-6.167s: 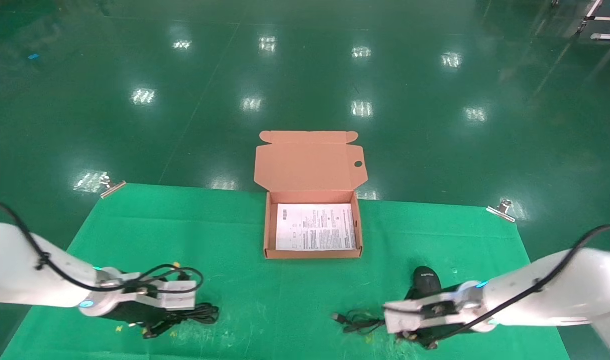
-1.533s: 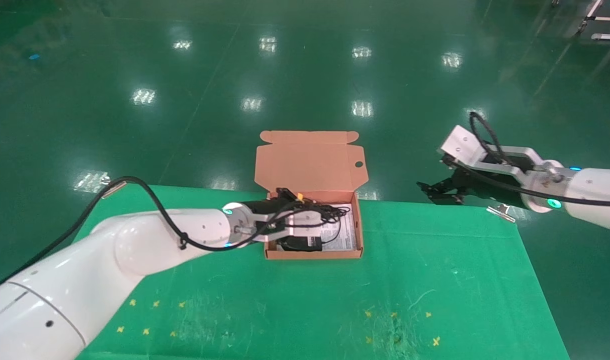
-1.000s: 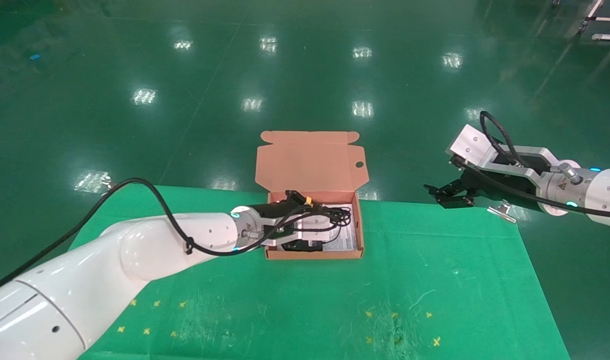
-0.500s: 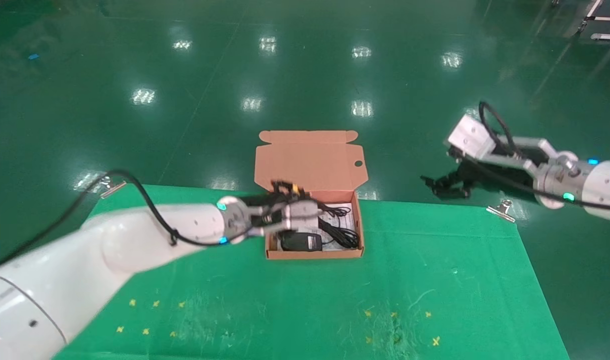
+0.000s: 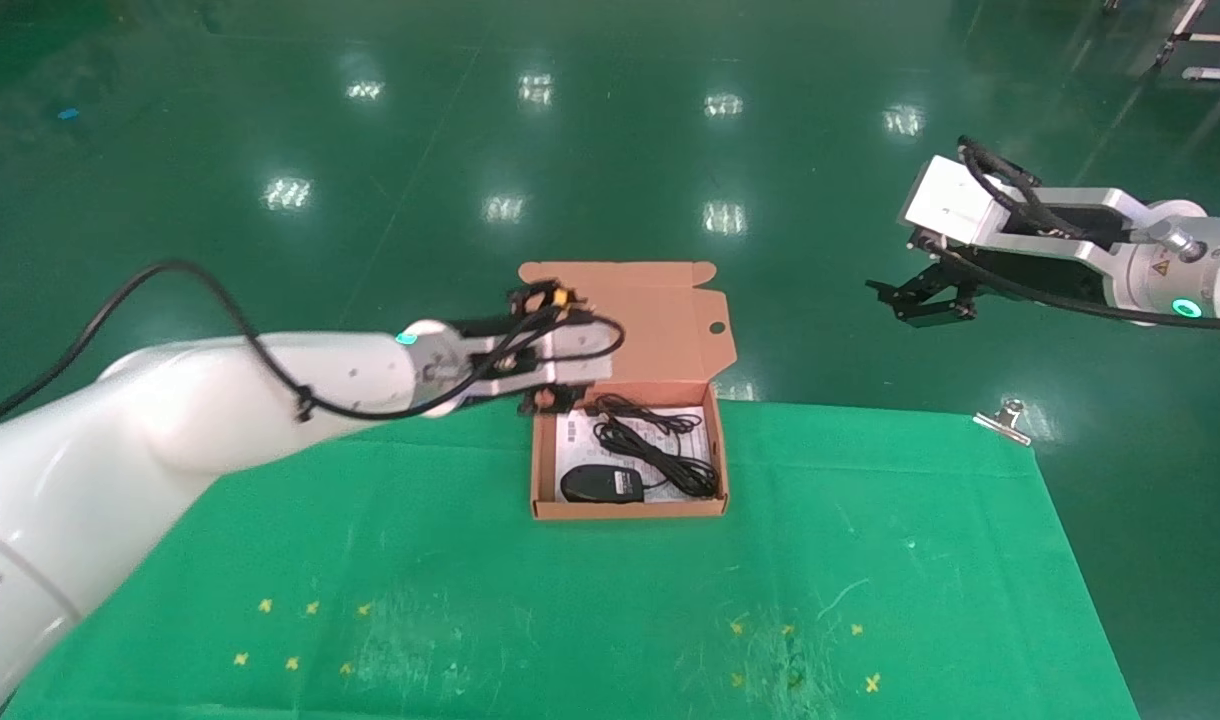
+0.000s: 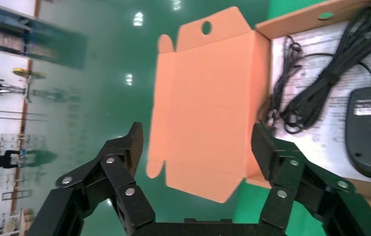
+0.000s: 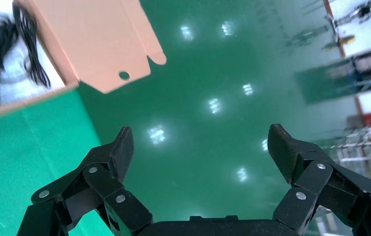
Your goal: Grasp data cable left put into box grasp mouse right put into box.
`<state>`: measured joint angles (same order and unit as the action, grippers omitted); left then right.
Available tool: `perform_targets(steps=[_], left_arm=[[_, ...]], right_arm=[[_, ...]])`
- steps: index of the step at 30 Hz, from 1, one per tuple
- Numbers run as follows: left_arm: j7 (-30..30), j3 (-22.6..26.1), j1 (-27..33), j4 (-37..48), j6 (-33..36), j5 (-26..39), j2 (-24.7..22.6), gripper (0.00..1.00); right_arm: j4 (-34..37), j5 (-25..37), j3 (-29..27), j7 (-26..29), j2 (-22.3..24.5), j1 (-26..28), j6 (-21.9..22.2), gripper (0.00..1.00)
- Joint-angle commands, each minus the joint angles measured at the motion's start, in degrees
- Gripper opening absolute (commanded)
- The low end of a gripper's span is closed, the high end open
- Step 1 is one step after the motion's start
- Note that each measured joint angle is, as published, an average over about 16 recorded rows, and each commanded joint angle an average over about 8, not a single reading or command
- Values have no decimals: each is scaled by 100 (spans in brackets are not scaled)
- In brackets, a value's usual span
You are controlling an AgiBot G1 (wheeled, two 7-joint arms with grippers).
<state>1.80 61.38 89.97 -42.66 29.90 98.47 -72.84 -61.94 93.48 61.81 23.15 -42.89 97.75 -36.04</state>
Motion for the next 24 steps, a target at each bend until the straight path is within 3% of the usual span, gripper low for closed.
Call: perform_targets(steps=[1,24], left_arm=[[43,-34,5,-27,61,-40,33,100],[439,-2125,-1317,-1451,2624,-2650,1774,100]], right_arm=[[-13,14,-8,-57,13,49,-92,100],[-545,-2377,-2119,-603,371,-1645,-2343,100]])
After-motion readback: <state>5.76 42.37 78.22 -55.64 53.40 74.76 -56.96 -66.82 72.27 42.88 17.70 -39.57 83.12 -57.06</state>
